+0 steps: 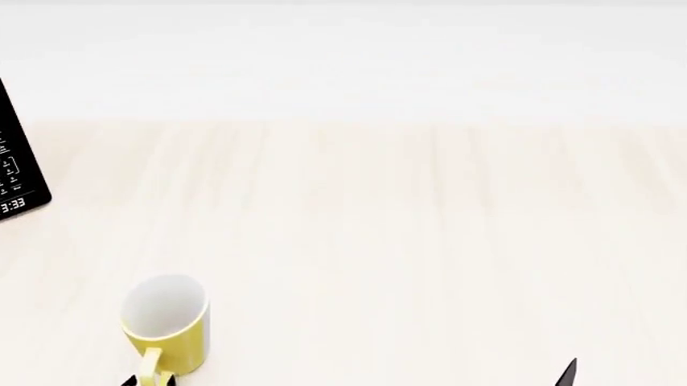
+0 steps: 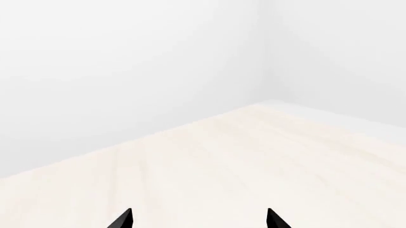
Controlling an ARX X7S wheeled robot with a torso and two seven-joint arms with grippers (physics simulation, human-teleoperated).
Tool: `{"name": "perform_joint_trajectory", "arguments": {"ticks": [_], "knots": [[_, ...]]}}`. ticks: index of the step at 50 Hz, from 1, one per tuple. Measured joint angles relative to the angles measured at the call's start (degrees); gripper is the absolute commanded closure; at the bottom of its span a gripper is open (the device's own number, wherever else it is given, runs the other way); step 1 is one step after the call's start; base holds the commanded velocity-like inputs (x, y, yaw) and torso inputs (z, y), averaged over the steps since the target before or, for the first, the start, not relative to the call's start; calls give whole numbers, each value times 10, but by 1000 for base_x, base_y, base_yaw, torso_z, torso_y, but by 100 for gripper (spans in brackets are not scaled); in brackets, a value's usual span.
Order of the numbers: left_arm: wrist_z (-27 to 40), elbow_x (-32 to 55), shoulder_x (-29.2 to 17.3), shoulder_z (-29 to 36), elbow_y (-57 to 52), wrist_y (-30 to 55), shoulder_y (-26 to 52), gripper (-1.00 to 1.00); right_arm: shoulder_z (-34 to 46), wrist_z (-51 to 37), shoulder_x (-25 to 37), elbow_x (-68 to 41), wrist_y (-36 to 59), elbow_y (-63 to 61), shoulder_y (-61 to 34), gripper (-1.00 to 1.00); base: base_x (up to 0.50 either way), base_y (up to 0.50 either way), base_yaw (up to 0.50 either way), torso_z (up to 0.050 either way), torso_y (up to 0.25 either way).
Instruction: Put the yellow and white mug to the front of the white mug.
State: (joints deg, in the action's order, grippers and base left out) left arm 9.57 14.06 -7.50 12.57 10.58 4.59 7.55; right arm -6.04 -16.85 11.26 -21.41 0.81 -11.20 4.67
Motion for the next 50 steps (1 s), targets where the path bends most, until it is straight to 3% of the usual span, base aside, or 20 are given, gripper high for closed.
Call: {"name": "perform_joint_trajectory", "arguments": {"ticks": [29,39,50], "knots": [[-32,20,-23,12,2,-39,-5,100,8,-7,7,-4,-3,3,-1,-100,0,0,0,0,0],[-133,30,-68,38,9,-65,37,100,9,-8,10,-7,-4,5,-1,-100,0,0,0,0,0],[-313,48,-141,92,20,-51,136,100,14,-9,12,-7,-5,13,-6,-100,0,0,0,0,1]]}}
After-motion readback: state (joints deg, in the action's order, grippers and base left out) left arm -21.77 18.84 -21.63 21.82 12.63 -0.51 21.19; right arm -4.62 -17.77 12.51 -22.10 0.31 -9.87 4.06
